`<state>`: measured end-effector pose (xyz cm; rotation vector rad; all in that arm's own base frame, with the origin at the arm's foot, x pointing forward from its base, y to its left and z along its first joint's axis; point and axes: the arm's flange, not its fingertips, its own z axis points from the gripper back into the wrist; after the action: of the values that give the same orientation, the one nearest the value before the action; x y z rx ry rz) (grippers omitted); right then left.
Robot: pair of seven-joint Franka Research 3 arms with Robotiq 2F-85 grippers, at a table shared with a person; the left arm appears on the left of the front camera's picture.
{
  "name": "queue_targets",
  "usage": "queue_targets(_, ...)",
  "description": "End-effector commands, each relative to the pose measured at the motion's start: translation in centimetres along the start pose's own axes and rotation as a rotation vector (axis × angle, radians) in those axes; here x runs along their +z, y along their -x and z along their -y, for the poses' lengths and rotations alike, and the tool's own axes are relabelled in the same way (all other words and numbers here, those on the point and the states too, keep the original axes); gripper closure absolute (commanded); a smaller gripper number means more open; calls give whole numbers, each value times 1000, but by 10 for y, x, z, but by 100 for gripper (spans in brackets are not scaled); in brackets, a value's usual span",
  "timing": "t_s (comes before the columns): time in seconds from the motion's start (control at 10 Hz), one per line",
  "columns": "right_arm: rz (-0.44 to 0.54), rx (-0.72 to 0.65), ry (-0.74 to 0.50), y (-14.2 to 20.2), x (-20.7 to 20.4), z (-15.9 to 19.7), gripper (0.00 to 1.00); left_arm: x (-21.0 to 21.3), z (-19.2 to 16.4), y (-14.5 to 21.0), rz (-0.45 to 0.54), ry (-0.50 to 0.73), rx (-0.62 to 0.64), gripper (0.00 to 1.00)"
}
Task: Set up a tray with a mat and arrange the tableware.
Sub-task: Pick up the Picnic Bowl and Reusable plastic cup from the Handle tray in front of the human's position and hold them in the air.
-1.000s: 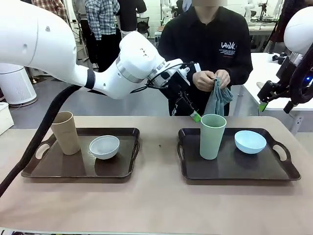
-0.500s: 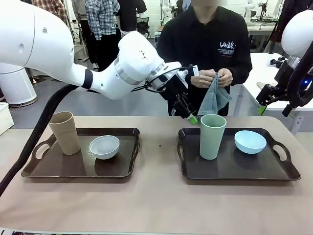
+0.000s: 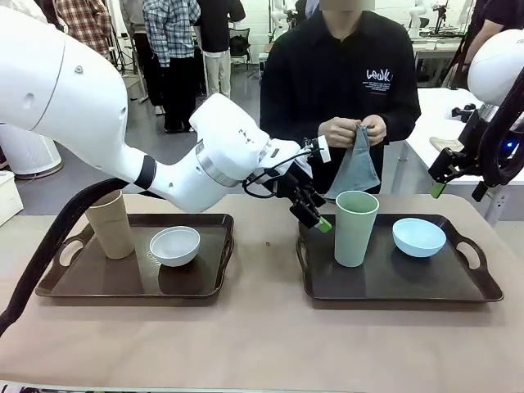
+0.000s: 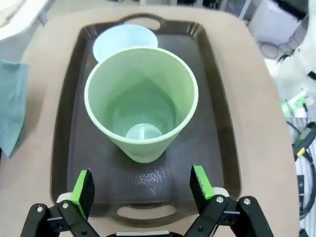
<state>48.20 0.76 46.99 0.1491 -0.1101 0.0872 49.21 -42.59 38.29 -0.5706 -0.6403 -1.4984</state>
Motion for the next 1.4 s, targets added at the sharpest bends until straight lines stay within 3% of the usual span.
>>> queue_targets(0.0,-1,-1,0,0,-1,1,0,8,-13,-3,-57,-31,-26,0)
queue_targets(0.1,4,30,50,-4,-12,-1,0,0,0,0,0,0,0,0)
queue_targets(0.3,-23,44,49,-6,-37,4,0,-13,-16,19,17,-19,7,0)
queue_targets(0.7,-11,38,32,-8,-59,15,0,-32,-40,34,140,100,25,0)
queue_targets(1.3,-37,23,8,-18,-83,29,0,-70,-47,24,143,246,-25,0)
